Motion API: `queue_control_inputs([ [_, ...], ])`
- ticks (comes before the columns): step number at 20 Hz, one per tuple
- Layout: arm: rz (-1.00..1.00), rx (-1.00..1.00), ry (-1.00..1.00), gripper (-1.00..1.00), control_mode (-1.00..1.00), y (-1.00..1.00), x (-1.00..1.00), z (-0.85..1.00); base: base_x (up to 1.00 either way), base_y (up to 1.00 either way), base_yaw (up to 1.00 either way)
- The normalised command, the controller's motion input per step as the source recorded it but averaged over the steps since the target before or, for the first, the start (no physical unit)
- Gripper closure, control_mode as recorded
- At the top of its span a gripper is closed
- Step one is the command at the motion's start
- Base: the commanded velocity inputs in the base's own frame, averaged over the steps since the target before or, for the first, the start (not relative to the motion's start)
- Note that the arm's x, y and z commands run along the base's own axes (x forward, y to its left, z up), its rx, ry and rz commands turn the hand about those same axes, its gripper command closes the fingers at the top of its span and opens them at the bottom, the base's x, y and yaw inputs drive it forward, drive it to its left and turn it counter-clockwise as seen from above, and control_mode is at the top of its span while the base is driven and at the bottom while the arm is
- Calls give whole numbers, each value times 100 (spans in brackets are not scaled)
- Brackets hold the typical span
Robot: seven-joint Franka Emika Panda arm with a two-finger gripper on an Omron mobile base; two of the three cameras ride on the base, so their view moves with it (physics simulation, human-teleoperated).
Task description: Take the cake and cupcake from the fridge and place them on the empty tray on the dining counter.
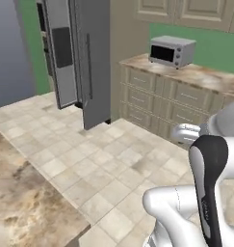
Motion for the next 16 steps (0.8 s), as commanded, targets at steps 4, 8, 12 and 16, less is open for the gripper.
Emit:
queue_control_inputs([
  [4,0,0,0,-100,100,0,0,0,100,-2,79],
  [8,0,0,0,-100,100,0,0,0,100,-4,76],
  [12,0,0,0,-100,100,0,0,0,100,-2,60],
  [16,0,0,0,-100,100,0,0,0,100,-29,36],
])
